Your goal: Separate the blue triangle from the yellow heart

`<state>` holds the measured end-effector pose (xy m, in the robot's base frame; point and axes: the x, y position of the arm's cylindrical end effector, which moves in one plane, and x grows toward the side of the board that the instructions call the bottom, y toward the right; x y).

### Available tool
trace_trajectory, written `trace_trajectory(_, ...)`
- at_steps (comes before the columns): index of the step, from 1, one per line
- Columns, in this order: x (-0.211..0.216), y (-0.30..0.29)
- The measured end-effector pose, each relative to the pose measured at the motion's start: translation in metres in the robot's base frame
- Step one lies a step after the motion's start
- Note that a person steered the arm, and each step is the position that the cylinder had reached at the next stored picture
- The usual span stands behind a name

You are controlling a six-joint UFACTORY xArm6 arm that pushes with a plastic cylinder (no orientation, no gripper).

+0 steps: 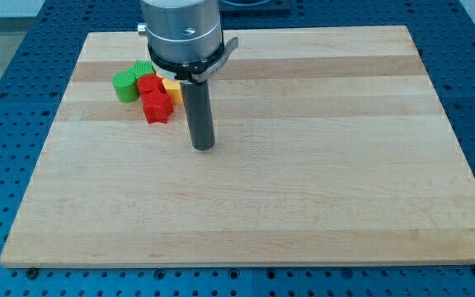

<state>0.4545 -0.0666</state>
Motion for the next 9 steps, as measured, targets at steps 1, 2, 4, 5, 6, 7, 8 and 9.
trace_trajectory(1,0.0,0.0)
trace_trajectory(2,-0.001,0.0)
trace_trajectory(4,-0.006,-0.003)
trace_trajectory(5,-0.04,0.039)
trace_trajectory(6,-0.101,0.087)
trace_trajectory(7,-0.15,0.091)
trace_trajectory(8,-0.172,0.063)
trace_trajectory(9,-0.208,0.009)
